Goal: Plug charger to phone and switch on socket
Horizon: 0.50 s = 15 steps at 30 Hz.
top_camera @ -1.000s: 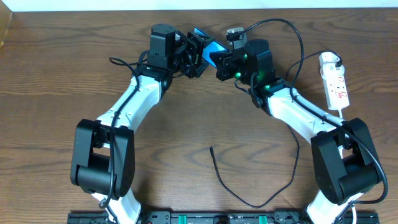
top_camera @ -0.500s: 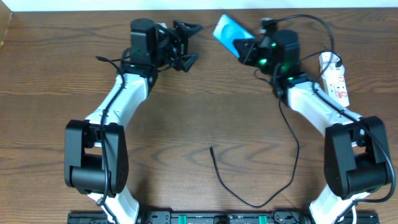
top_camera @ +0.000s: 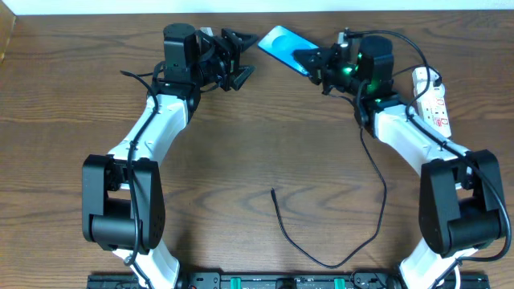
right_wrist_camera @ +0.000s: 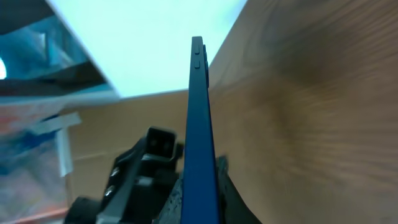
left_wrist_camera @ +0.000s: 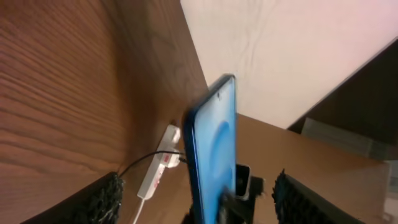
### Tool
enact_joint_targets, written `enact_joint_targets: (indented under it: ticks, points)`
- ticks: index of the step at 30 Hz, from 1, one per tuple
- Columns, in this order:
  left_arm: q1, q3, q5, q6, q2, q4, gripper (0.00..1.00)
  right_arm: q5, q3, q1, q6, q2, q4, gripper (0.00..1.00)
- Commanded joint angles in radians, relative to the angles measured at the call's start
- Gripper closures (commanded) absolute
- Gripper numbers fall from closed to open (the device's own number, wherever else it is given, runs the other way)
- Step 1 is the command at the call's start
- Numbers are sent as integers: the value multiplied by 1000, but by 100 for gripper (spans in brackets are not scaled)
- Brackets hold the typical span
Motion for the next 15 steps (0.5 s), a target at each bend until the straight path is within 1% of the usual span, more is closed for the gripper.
enact_joint_targets:
  ticks: [1,5,10,15]
  points:
    - [0,5,-29,14,-21,3,24,-50,19,34,151,0,48,98]
    - [0,5,-33,14,-21,2,24,-37,19,72,200,0,94,98]
    - [-21,5,-119,13,-21,3,32,11,19,114,232,0,106,98]
    - [-64,5,-203,-5,-21,4,35,47,19,129,262,0,106,99]
